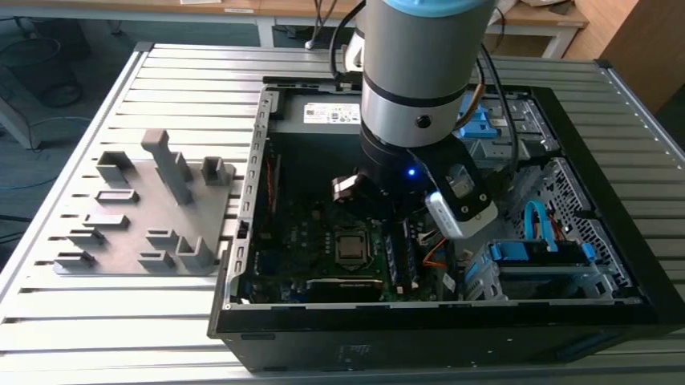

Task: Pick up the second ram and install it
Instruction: 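Insert the second ram into the second slot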

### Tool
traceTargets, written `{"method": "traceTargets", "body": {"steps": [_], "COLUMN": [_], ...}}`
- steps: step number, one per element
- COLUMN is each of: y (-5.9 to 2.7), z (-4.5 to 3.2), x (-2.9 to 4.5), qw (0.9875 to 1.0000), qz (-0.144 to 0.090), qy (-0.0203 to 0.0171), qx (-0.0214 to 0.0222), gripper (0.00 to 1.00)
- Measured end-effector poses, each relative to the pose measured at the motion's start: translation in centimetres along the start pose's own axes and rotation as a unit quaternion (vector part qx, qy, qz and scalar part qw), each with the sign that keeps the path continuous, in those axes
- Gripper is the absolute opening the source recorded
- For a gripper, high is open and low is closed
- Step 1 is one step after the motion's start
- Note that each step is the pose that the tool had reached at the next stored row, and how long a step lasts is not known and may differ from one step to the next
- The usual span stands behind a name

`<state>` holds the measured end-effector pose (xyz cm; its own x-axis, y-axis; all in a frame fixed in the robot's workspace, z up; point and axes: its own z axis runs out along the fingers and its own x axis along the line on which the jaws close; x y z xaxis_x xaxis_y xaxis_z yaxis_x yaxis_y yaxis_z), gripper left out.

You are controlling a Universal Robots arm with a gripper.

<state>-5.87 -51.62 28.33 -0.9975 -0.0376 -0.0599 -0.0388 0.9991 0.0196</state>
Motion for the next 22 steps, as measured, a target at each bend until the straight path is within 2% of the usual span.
{"method": "traceTargets", "body": {"steps": [4,9,13,14,17,18,19,20,22], "y": [0.0,0.0,-0.01,-0.01,0.0,0.0,0.0,0.0,0.0], "z": [0.01,0.05,0.06,0.08,0.07,0.07,0.07,0.09,0.09], "x": [0.01,0.0,0.01,0.01,0.01,0.01,0.01,0.01,0.01], "qw": [0.9998,0.9988,0.9981,0.998,0.9973,0.9973,0.9976,0.9984,0.9988], "qz": [0.017,0.05,0.062,0.063,0.064,0.064,0.059,0.04,0.029], "qy": [-0.0006,-0.0014,-0.0017,-0.0017,-0.001,-0.0009,-0.0006,0.0005,0.0012], "qx": [-0.005,-0.0032,-0.003,-0.0088,-0.0351,-0.0372,-0.0375,-0.0385,-0.0389], "gripper": [0.14,0.14,0.14,0.14,0.14,0.14,0.14,0.14,0.14]}}
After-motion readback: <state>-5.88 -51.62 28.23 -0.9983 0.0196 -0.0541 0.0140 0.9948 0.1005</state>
